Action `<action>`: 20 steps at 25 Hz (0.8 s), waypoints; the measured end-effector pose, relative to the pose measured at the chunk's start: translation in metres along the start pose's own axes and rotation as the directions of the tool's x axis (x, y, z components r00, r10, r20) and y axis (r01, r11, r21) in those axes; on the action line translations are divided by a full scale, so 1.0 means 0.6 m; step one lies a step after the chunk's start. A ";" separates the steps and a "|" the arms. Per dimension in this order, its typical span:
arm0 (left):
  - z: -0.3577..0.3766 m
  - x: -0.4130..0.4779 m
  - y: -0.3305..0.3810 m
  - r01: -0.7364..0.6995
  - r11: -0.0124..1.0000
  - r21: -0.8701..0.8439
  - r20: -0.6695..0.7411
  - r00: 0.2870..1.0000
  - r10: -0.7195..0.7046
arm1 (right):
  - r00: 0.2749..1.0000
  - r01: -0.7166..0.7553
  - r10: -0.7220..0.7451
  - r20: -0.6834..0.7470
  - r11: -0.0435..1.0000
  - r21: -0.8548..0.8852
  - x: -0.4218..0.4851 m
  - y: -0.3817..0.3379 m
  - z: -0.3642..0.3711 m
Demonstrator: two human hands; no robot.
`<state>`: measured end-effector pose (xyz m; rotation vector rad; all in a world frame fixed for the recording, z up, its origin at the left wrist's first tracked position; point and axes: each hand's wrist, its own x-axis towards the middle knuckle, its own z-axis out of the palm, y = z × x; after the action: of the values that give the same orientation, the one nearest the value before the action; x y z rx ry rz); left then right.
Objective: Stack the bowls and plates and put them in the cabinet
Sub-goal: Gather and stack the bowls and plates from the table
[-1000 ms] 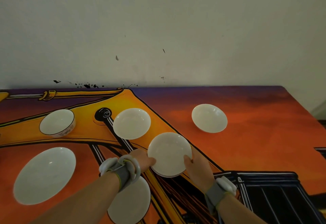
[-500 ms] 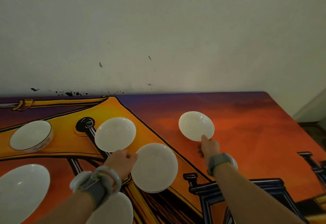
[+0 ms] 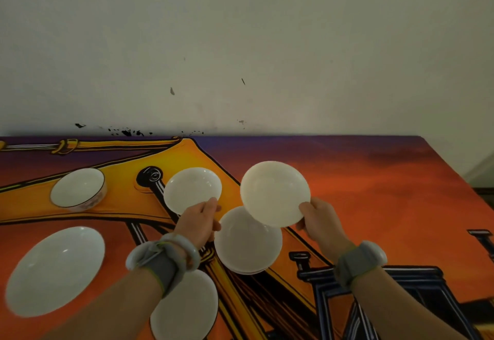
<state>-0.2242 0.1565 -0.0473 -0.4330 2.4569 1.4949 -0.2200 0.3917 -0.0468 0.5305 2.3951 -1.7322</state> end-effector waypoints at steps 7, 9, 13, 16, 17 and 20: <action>0.014 -0.008 -0.041 -0.121 0.954 0.275 0.067 0.992 0.106 | 0.965 0.149 -0.101 0.241 0.970 -0.192 -0.047 0.028 0.049; 0.018 -0.010 -0.052 -0.113 0.939 0.326 0.079 0.993 0.092 | 0.963 0.142 -0.088 0.254 0.969 -0.202 -0.045 0.040 0.055; 0.029 -0.015 -0.055 -0.150 0.937 0.316 0.078 0.988 0.131 | 0.965 0.161 -0.107 0.238 0.961 -0.223 -0.038 0.054 0.059; 0.033 -0.011 -0.060 -0.146 0.937 0.319 0.074 0.989 0.129 | 0.961 0.177 -0.117 0.251 0.957 -0.230 -0.037 0.060 0.060; 0.034 -0.009 -0.063 -0.136 0.937 0.323 0.074 0.990 0.118 | 0.960 0.176 -0.116 0.253 0.957 -0.232 -0.037 0.061 0.060; 0.036 -0.005 -0.069 -0.131 0.936 0.327 0.070 0.991 0.114 | 0.964 0.151 -0.088 0.249 0.957 -0.247 -0.035 0.064 0.063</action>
<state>-0.2054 0.1580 -0.0901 -0.1776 2.6674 1.0830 -0.1904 0.3625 -0.0868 0.1356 2.4706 -1.3912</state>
